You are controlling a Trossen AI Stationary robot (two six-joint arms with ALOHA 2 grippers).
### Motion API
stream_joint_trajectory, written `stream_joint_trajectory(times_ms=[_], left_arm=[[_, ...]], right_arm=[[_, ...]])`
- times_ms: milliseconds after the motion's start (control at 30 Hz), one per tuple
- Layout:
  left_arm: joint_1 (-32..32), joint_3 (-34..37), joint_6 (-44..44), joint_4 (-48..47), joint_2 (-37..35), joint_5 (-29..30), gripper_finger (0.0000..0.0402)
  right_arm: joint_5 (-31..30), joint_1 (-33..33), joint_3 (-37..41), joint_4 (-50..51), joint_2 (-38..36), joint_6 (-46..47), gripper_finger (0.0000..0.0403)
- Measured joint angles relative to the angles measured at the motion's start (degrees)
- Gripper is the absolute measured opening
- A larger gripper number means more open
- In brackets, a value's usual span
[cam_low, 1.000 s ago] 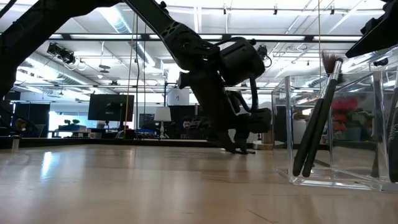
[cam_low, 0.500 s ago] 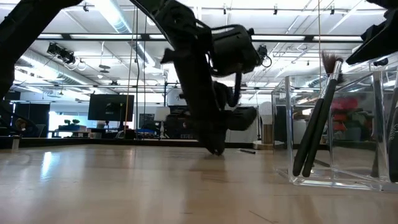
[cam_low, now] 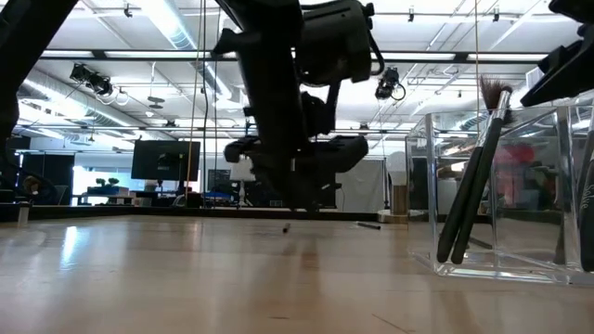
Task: Put items in baskets/containers
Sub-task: Put the eyeshadow brush into the left section of the transparent organizer
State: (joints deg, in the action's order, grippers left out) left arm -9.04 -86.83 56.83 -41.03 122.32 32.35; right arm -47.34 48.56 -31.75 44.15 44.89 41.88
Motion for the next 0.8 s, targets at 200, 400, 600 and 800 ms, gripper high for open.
stream_joint_trajectory(times_ms=[200,400,600,800], left_arm=[[0.27,1.24,13.43,-14.85,-0.07,6.06,0.0225],[1.82,5.97,17.57,-12.61,-0.15,6.62,0.0254],[3.66,9.12,17.63,-6.23,-0.28,8.64,0.0254],[4.18,9.39,17.48,-6.49,-0.82,8.86,0.0254]], right_arm=[[0.38,0.00,0.00,-1.10,0.02,-1.17,0.0134],[0.38,0.00,0.00,-1.74,0.02,-2.09,0.0134],[0.36,0.00,0.00,-1.80,0.02,-2.01,0.0134],[0.35,-0.02,0.00,-1.84,0.04,-1.95,0.0134]])
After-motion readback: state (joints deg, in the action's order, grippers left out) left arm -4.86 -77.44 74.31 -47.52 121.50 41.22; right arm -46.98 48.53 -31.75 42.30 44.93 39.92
